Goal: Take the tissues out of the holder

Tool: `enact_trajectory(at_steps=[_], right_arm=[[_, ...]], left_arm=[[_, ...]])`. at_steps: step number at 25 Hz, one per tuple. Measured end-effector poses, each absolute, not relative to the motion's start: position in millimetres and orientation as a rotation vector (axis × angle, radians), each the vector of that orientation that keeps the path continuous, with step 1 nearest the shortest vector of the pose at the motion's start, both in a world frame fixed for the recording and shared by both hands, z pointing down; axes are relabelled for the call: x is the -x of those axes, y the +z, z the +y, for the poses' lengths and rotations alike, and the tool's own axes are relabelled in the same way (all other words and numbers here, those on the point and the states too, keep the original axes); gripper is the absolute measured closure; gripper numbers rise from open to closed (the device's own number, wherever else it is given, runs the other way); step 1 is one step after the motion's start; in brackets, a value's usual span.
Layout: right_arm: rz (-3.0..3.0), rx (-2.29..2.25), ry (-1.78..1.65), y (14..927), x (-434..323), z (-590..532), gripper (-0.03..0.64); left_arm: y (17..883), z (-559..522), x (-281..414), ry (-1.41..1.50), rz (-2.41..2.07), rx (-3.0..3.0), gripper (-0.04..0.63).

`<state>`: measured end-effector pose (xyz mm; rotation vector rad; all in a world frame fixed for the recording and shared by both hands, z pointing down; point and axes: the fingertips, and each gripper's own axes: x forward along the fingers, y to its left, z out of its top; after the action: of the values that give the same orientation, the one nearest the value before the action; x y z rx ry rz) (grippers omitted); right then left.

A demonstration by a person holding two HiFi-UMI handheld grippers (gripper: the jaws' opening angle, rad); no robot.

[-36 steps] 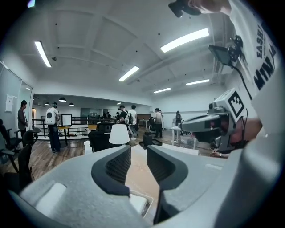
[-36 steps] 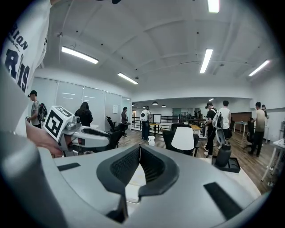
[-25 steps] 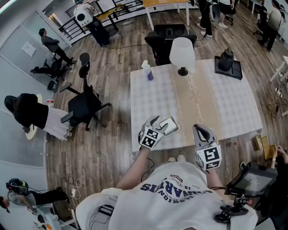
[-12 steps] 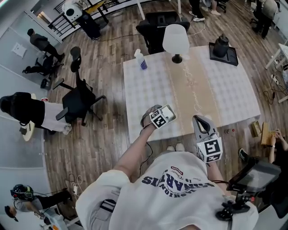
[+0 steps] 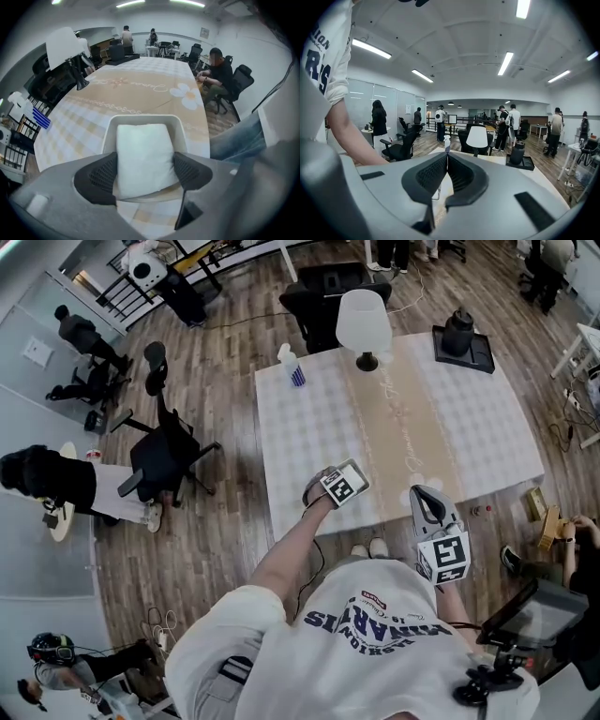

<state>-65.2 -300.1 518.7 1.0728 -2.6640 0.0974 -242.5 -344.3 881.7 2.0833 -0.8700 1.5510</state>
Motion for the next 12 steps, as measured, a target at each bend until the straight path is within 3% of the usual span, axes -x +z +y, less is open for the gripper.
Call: enact_trajectory(at_steps=[3,6,12], right_arm=[[-2.652,-1.081,0.104,520.7,60.5,-295.5,0.609],[-2.641,-1.089,0.104,522.8,57.2,-294.1,0.609],[-2.648,-1.094,0.101,523.9,60.4,-296.9,0.609]], left_arm=[[884.6,-341.6,240.2,1.531,-0.835,-2.056,0.227],[883.1,-342.3,235.1,1.561,-0.804,-2.04,0.272],[884.6,-346.5,240.0,1.573,-0.816,-2.042,0.275]])
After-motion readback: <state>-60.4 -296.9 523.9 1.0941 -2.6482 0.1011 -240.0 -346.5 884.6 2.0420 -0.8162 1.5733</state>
